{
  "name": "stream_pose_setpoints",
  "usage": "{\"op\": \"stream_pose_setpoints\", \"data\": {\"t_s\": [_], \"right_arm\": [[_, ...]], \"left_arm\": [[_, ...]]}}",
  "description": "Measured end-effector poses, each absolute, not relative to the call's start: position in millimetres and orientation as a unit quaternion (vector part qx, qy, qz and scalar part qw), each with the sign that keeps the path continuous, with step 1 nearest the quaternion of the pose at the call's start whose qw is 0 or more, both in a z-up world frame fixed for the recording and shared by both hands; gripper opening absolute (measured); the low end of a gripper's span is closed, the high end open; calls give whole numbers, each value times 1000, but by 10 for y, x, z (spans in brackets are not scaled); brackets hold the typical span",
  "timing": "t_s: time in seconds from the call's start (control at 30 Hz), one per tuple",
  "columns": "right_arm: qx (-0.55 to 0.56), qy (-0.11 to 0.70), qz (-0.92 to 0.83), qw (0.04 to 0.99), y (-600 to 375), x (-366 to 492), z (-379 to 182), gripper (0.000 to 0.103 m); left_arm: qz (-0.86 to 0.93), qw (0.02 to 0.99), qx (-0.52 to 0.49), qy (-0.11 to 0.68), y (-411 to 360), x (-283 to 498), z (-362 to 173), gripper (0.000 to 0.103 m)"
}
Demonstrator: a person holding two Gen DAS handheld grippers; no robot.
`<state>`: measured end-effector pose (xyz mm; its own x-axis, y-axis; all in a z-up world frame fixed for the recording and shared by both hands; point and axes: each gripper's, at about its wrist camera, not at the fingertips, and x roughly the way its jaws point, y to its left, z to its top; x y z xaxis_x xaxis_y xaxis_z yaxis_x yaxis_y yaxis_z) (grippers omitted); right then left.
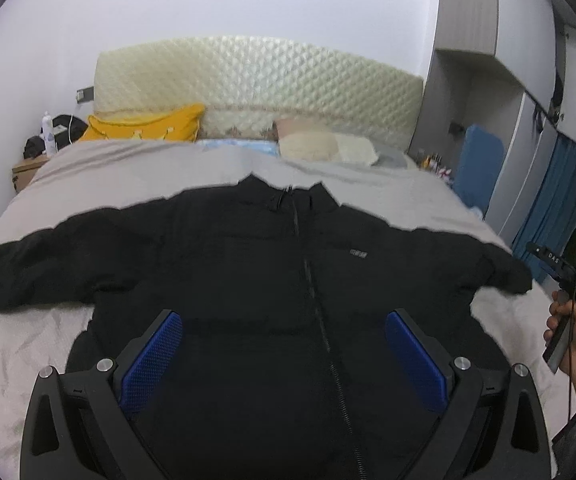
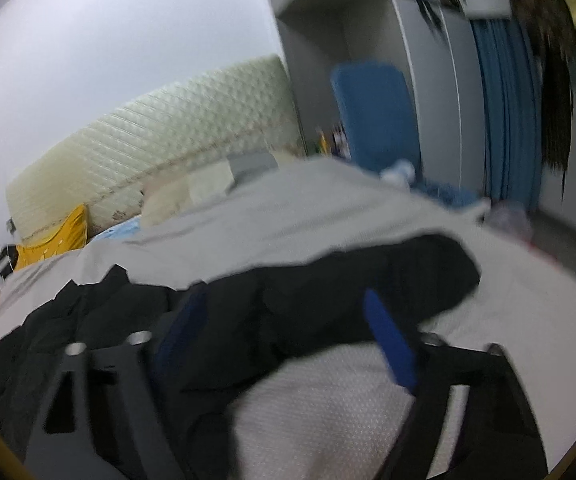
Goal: Fold large clothes
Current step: 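Move the right gripper to the jacket sleeve cuff and grasp it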
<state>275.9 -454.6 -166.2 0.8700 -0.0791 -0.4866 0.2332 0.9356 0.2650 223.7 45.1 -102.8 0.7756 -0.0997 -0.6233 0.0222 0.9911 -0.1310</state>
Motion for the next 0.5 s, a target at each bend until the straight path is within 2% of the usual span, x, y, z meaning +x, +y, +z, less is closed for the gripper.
{"op": "stream_pose_setpoints", "data": {"t_s": [0.3, 0.47, 0.5], "right_arm": [[337, 313, -118, 880, -5676, 3069, -2564, 76], [448, 266, -117, 846, -6043, 3095, -2780, 96], [455, 264, -120, 842, -6058, 3132, -2803, 97]], "left_arm": [[-28, 926, -63, 371, 509, 2413, -1335, 103], [-42, 919, -74, 385, 483, 2468, -1461, 103], [-42, 919, -71, 386, 469, 2476, -1481, 103]]}}
